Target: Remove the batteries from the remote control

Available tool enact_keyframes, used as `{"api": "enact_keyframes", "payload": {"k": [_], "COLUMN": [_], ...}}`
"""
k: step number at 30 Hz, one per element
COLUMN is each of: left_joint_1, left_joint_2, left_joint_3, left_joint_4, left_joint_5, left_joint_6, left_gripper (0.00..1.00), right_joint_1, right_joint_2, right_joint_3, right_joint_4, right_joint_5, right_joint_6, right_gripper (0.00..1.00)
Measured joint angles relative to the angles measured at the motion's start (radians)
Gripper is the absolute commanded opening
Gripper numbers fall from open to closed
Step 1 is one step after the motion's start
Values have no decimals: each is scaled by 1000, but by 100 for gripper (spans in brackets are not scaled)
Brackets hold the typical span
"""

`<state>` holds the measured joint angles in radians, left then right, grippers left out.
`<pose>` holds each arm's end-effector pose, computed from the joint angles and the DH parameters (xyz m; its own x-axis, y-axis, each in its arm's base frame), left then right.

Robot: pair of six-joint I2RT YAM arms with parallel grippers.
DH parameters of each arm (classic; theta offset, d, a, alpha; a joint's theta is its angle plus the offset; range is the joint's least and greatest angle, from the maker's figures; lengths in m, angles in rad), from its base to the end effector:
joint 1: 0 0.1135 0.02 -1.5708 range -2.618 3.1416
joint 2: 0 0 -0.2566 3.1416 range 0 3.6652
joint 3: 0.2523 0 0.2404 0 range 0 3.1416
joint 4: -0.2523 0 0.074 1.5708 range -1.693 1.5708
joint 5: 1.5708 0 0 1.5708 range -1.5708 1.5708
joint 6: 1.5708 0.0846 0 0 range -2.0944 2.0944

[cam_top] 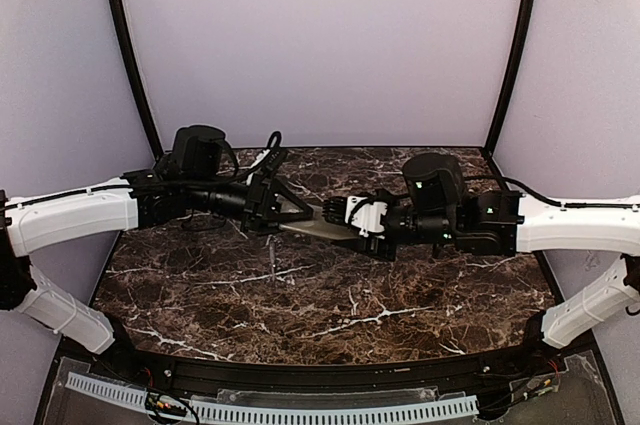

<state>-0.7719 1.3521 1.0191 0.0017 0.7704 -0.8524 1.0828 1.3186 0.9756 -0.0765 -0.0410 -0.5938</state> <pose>0.1963 -0.2733 0.3008 -0.8855 0.1080 -0.4518 0.4646 0.2069 -0.8610 0.1564 0.3021 0.2756 0.3453 -0.5418 -0.7663 -0.8529 0.1596 -0.4972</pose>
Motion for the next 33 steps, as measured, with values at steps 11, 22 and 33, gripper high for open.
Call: {"api": "enact_keyframes", "payload": {"k": [11, 22, 33], "left_joint_1": [-1, -1, -1], "left_joint_2": [8, 16, 21], "left_joint_3": [0, 0, -1], "left_joint_4": [0, 0, 0], "left_joint_5": [1, 5, 7], "left_joint_6": [-1, -3, 19], "left_gripper": [41, 18, 0], "right_joint_1": [2, 2, 4], "right_joint_2": [4, 4, 5], "right_joint_3": [0, 0, 0], "right_joint_4": [3, 9, 4], "right_joint_5": [18, 23, 27], "right_joint_6": [0, 0, 15], "right_gripper": [0, 0, 3]}}
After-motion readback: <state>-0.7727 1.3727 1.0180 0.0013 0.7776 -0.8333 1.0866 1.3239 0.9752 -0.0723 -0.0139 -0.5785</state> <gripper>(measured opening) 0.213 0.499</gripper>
